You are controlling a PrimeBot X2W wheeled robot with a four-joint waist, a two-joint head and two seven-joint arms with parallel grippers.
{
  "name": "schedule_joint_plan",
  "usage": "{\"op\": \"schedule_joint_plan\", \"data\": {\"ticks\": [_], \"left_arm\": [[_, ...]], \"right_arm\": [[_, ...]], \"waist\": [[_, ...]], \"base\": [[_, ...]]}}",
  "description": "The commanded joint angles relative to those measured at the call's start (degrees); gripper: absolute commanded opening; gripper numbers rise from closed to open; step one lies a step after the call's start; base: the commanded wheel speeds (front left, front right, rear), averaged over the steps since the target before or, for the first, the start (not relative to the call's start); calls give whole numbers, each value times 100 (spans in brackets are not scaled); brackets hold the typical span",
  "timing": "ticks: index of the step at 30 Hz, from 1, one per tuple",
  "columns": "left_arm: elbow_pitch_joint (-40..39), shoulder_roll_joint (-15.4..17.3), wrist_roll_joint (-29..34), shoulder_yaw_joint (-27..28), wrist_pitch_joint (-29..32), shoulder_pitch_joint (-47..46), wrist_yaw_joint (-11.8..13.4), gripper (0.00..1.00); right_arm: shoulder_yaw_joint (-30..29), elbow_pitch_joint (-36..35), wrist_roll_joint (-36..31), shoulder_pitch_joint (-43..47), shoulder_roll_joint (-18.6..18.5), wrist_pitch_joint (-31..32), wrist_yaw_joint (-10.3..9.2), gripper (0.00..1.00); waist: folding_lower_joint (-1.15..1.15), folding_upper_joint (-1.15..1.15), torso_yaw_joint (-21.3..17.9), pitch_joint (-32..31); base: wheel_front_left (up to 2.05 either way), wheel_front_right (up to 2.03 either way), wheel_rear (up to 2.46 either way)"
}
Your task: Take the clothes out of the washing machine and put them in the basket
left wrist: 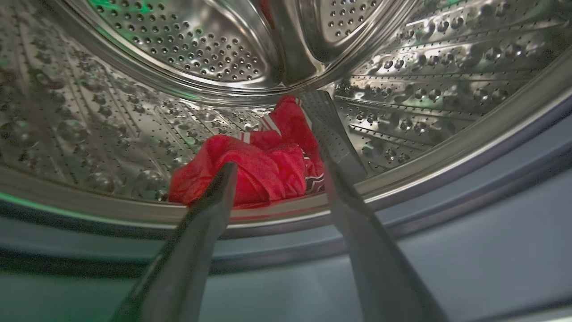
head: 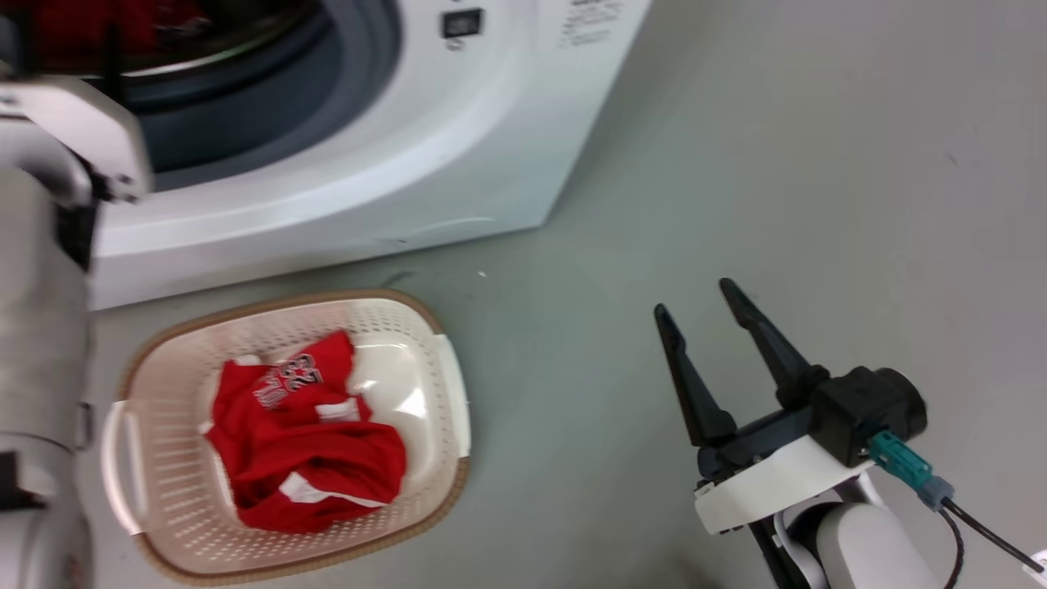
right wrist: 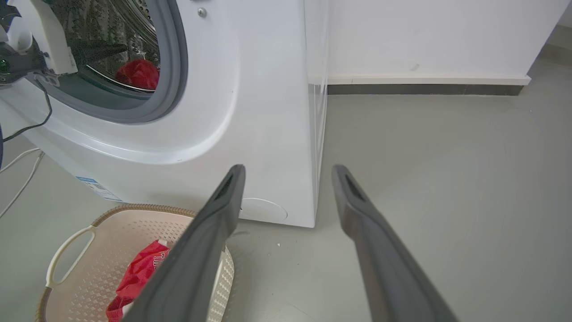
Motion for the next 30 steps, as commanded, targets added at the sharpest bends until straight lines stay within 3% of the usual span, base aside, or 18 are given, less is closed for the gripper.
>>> {"op": "schedule_joint_plan", "data": {"ticks": [1,13,21,30], "left_arm": [[153,215,99,-78,102,-283,-4,100],[538,1288,656,-689,856,-1546,-105,100],[768,1984,860,-1130,1708,-2302,-156,100],[1117,2154,462,-1719,2669,-2534,-158,100]], "right_arm": [[99,70,77,-158,16,-92,-4,100],[499,321,427,-395,18,-387,-4,100],[799,414,634,-469,17,-500,-4,100],[965,455,712,-471,16,-576,-4,100]], "waist": [[-1,0,-409,389],[-1,0,-1065,1046],[-1,0,-1389,1418],[-1,0,-1508,1646]], "base": [[0,0,0],[0,0,0],[0,0,0],[0,0,0]]}}
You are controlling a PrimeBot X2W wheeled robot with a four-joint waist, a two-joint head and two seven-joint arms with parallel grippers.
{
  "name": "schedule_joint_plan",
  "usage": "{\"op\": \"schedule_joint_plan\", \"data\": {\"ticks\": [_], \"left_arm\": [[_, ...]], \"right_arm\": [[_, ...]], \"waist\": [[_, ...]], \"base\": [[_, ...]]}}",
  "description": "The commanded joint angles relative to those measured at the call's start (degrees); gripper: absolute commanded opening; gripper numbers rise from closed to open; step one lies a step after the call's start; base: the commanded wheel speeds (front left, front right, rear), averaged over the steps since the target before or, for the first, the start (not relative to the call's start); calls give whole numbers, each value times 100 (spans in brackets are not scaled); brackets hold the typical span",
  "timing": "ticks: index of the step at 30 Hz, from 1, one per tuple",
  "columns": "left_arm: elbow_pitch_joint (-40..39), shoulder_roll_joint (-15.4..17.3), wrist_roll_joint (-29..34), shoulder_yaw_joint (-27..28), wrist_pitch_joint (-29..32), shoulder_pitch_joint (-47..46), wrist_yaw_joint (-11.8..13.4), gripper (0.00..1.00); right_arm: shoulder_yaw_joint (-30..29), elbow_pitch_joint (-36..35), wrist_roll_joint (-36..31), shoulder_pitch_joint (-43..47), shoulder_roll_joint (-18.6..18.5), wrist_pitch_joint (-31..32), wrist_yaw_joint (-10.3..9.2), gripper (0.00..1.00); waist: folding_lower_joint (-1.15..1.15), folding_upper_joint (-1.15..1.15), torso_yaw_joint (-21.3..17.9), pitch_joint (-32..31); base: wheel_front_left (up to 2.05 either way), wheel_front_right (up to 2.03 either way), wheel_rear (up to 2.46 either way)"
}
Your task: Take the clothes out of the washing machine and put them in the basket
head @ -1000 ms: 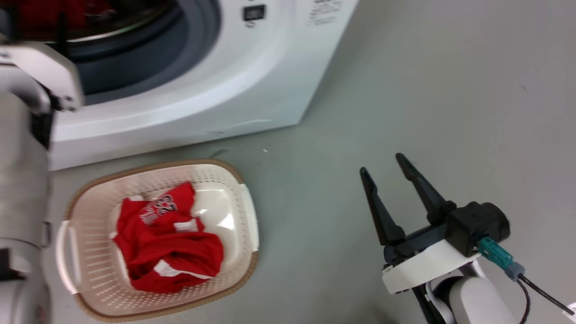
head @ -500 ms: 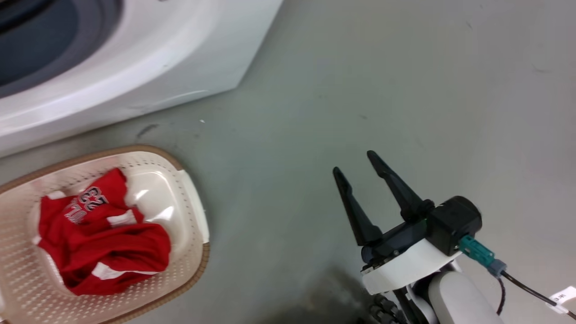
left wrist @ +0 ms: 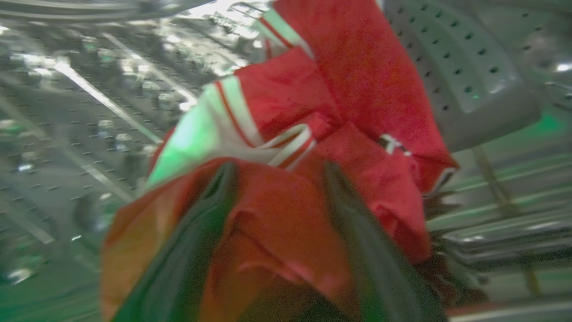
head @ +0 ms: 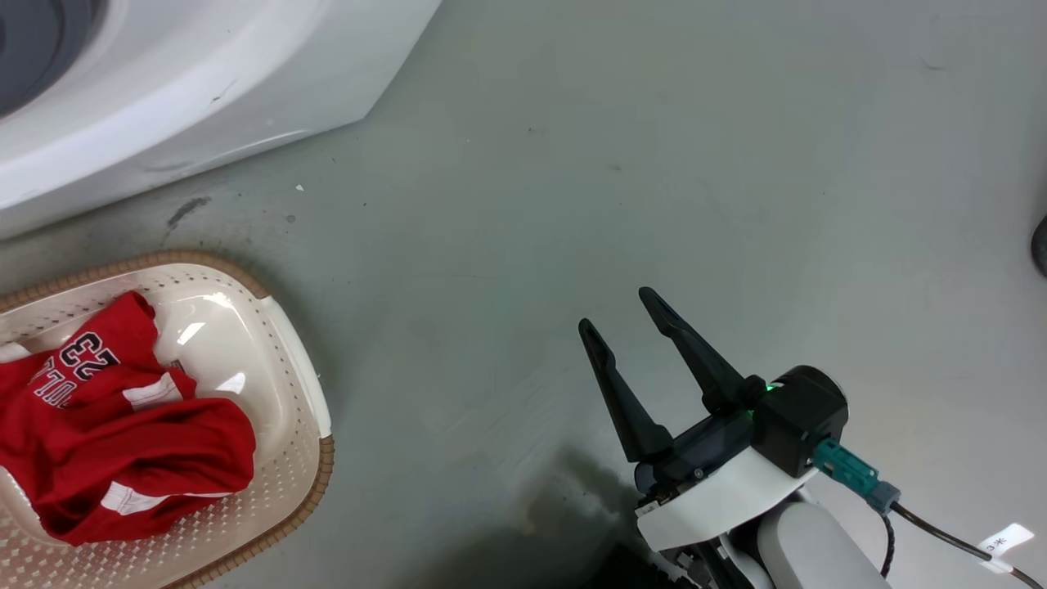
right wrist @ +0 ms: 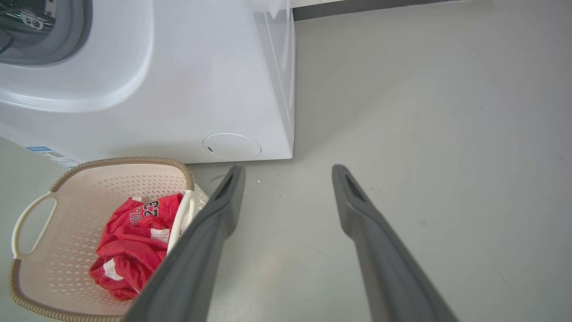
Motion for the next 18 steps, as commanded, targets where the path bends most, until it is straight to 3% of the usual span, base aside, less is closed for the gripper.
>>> {"op": "schedule_joint_plan", "data": {"ticks": [1,3,8,18], "left_arm": [[110,40,-76,-65,103,62,1,100],[118,67,-140,-110,194,73,4,0],[-26,129,-256,-76,64,94,117,0],[-577,-38,-743,322,-954,449,767,0]], "right_arm": [[19,-1,16,-113,17,-29,-4,100],[40,7,42,-125,16,-41,-4,100],[77,33,88,-124,16,-55,-4,100],[-61,85,19,-156,16,-57,-4,100]], "waist": [[0,0,-19,50],[0,0,-32,71],[0,0,-47,84],[0,0,104,-103]], "base": [[0,0,0],[0,0,0],[0,0,0],[0,0,0]]}}
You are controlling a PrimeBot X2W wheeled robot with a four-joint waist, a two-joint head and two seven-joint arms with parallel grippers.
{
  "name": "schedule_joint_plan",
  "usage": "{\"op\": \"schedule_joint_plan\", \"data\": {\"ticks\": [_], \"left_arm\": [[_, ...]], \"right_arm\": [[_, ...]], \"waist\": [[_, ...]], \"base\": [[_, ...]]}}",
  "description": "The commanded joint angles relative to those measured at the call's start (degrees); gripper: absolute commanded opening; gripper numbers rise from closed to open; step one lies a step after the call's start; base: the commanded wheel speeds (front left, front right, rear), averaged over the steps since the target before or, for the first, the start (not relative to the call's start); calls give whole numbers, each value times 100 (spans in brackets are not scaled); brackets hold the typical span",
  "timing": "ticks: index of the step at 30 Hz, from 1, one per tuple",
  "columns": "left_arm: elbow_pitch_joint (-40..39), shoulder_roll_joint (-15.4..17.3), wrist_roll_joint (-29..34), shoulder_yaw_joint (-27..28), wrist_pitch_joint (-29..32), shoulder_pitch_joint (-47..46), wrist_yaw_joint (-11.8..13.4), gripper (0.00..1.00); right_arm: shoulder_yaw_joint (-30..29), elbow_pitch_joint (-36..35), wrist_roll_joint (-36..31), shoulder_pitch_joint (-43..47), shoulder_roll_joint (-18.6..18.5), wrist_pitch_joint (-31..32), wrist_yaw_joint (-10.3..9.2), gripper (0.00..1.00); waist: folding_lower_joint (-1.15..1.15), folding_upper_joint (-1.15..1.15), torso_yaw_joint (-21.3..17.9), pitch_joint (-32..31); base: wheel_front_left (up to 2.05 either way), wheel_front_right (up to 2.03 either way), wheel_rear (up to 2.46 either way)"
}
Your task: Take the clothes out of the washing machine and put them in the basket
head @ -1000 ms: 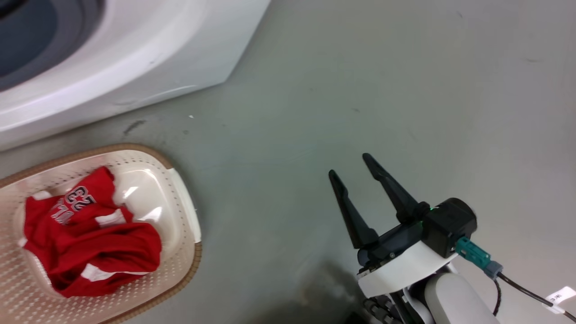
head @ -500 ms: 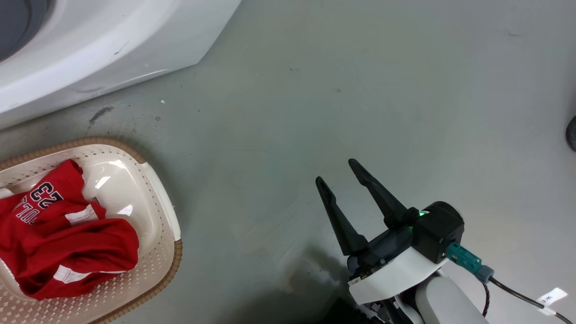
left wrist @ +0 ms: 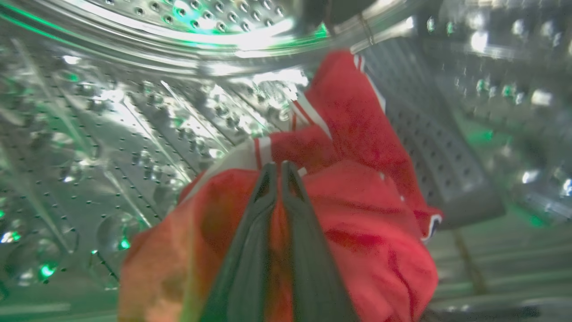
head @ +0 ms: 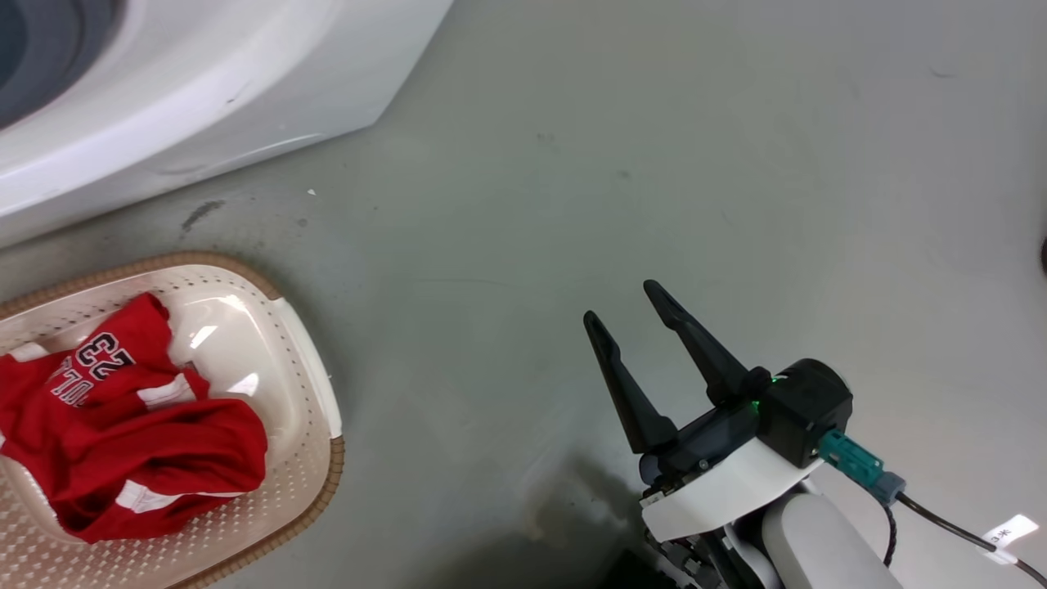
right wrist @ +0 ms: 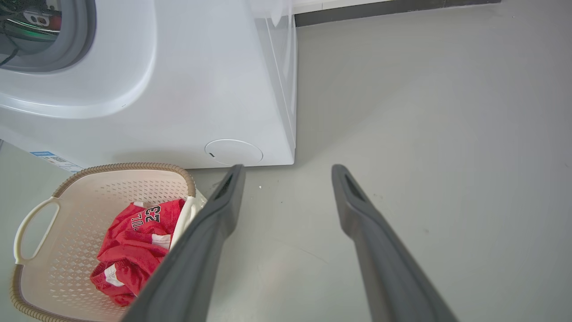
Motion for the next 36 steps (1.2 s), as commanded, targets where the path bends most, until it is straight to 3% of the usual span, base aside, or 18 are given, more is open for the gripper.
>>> {"op": "schedule_joint_plan", "data": {"ticks": [1,6,15,23,36], "left_arm": [[-96,-74,-144,116,-225,181,93,0],[-312,-288,-551,432,-1035,471,189,0],[-174,-663,-1017,661,-2131,1160,-56,0],[-280,-1089,-1276,805,-2333,2074,-120,0],[-1479,-1674,-1507,1289,-2338,3765,-235,0]], "right_arm": [[-50,-5,-52,-81,14,-13,-4,100],[-197,-27,-131,-93,14,40,-4,100],[-457,-43,-268,119,13,183,-4,100],[-668,-98,-356,404,12,357,-4,100],[-929,-206,-469,877,13,623,-4,100]], "waist": [[0,0,75,-81],[0,0,225,-317],[0,0,442,-1088],[0,0,611,-1829],[0,0,888,-2974]], "base": [[0,0,0],[0,0,0],[0,0,0],[0,0,0],[0,0,0]]}}
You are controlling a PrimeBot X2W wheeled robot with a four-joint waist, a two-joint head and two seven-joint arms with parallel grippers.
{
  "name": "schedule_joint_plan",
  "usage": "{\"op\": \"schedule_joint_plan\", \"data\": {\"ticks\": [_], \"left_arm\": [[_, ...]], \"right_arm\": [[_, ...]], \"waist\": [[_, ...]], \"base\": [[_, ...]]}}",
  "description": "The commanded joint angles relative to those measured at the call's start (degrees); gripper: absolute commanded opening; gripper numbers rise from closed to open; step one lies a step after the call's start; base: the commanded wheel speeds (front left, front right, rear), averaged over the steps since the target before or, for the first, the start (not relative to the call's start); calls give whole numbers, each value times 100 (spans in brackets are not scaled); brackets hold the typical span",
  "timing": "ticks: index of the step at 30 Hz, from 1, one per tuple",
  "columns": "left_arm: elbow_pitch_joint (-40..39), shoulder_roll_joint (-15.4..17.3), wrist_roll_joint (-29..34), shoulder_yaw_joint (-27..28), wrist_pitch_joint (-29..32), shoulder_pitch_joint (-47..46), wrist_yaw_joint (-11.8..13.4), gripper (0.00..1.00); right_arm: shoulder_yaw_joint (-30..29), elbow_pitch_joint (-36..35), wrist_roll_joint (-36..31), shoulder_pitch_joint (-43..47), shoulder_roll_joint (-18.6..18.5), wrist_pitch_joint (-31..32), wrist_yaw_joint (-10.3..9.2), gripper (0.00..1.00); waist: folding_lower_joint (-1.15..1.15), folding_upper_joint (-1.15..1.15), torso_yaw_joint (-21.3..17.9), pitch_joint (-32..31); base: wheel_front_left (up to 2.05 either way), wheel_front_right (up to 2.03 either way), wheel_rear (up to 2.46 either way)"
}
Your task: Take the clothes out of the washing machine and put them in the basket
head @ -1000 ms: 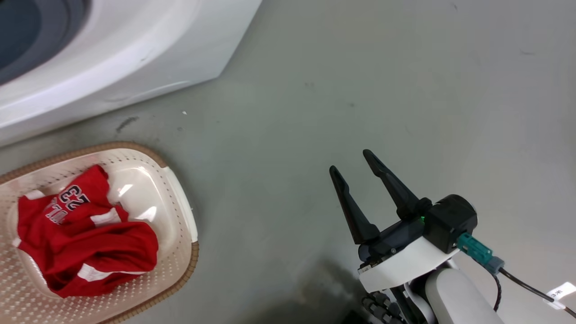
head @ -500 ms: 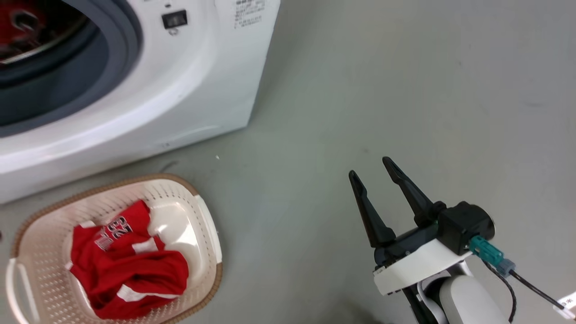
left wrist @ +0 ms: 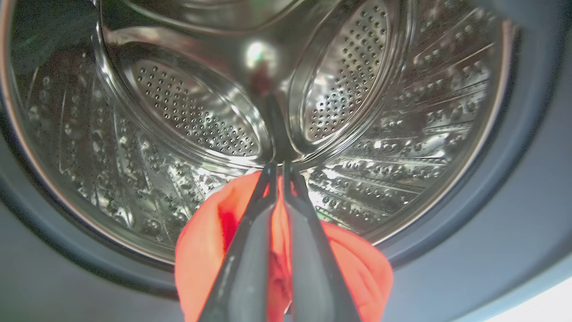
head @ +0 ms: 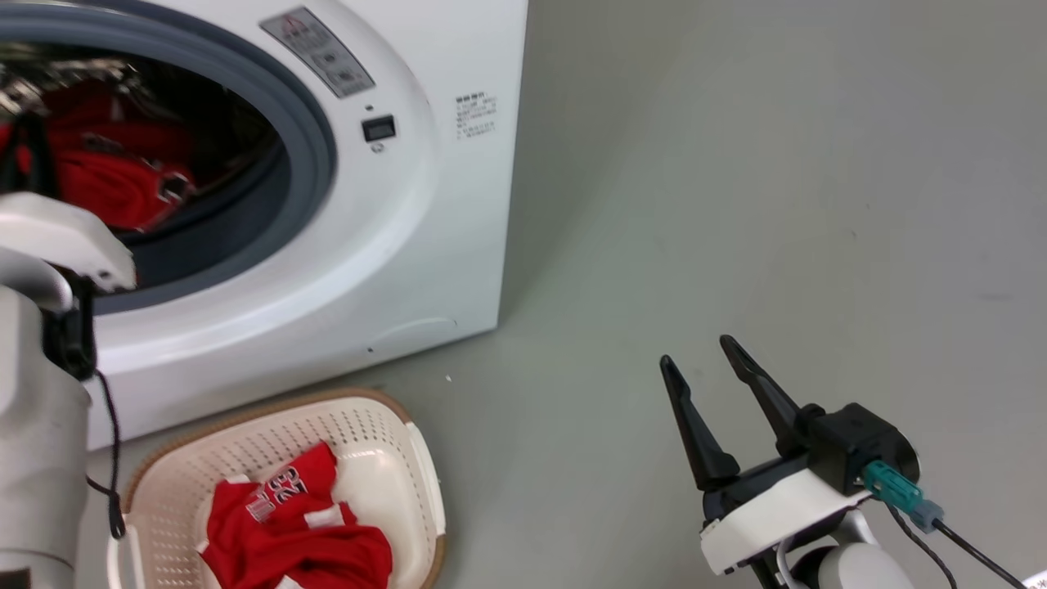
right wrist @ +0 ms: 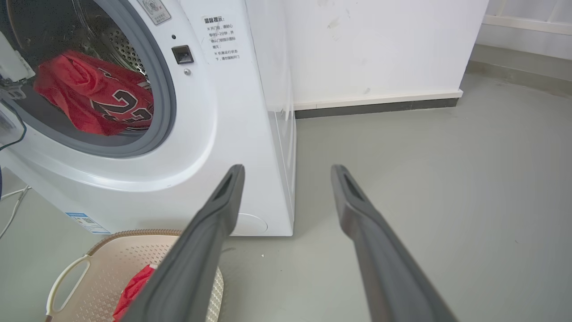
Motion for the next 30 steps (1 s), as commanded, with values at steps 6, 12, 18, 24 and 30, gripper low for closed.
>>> {"op": "schedule_joint_plan", "data": {"ticks": [6,12,18,24,30], "left_arm": [[-605,-282,22,158,-32,578,-96,0],[-1380,-601,95,221,-32,1114,-131,0],[-2287,-986,137,106,-32,1740,-73,0],[-3384,-1239,63,-15,116,2551,76,0],[-4583,-1471,56,-234,409,3421,270,0]], "right_arm": [[-176,-98,-52,267,8,93,-4,100],[-354,-184,-114,445,8,210,-4,100],[-530,-282,-148,632,8,324,-4,100],[-572,-417,-215,796,8,464,-4,100],[-575,-575,-266,838,8,554,-4,100]], "waist": [[1,0,286,-610],[1,0,466,-968],[1,0,685,-1248],[1,0,884,-1421],[1,0,1077,-1323]], "base": [[0,0,0],[0,0,0],[0,0,0],[0,0,0],[0,0,0]]}}
